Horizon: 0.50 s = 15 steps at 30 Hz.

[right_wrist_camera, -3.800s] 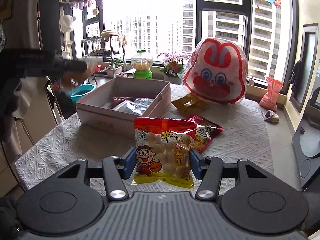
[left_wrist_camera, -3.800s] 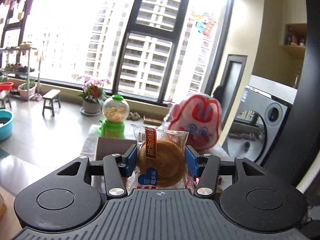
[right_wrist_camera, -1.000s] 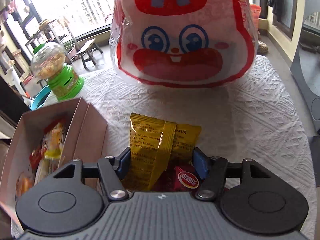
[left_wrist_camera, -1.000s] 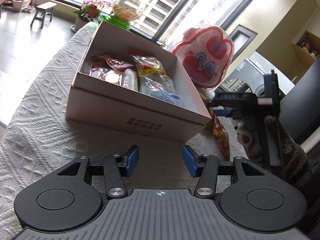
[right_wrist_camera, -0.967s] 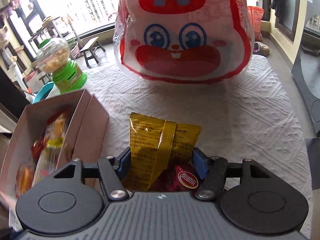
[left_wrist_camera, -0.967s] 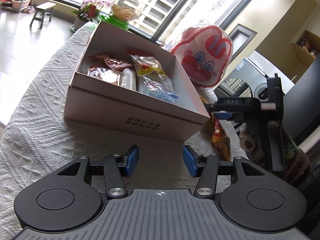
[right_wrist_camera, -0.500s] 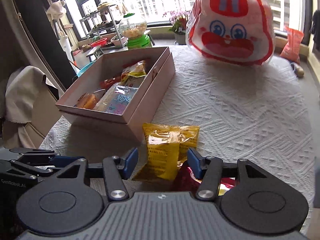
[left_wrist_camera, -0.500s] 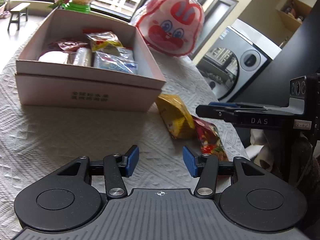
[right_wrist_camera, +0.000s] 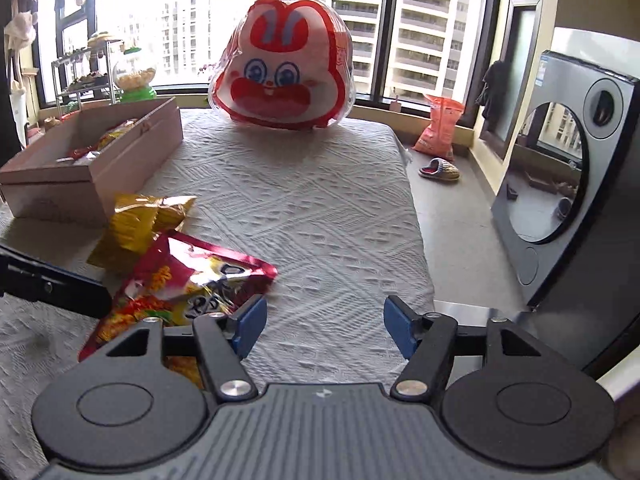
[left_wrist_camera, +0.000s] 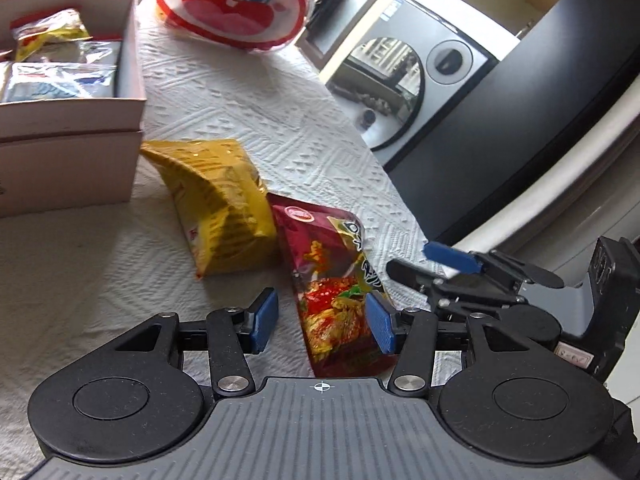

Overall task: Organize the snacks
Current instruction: 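Move the left tool toward the yellow snack bag while the right approaches the red chicken-print bag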

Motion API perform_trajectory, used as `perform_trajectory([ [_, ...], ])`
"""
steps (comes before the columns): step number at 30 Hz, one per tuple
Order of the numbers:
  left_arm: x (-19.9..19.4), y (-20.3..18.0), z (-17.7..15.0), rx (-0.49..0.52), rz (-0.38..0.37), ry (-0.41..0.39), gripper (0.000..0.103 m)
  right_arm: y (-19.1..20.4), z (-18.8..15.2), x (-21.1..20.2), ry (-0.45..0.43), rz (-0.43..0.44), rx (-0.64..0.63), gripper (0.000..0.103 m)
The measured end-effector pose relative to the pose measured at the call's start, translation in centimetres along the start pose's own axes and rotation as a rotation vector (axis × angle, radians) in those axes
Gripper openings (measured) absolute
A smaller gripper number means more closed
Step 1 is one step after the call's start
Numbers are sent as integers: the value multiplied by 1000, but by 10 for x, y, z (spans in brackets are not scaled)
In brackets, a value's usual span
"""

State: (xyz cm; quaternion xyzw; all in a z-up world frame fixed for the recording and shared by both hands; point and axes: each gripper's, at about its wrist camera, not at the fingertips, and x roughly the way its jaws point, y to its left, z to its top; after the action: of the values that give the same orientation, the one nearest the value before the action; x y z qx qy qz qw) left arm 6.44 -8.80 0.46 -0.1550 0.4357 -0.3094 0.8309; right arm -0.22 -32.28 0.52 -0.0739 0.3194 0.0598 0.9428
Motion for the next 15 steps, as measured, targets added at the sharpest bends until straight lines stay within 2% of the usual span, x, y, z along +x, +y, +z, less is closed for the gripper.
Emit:
perform_trajectory([
  [2,7,-6,2,22,7,-3,54,1,-8,5,13,55,22,57],
  [6,5,-6,6,-5,12,-4,48,14,-13,3,-35,52,2,52],
  [8,-3,-5,5,-12,9,-9,41,18,-13,1,-31,82,18,41],
  [11,-28,-3,-1,-6,4,-33,32,30,-13,-2,-30,114,0,40],
  [15,-63,2,-16,-5,9,-60,31,50,-10,-11,-44,213,-19,40],
])
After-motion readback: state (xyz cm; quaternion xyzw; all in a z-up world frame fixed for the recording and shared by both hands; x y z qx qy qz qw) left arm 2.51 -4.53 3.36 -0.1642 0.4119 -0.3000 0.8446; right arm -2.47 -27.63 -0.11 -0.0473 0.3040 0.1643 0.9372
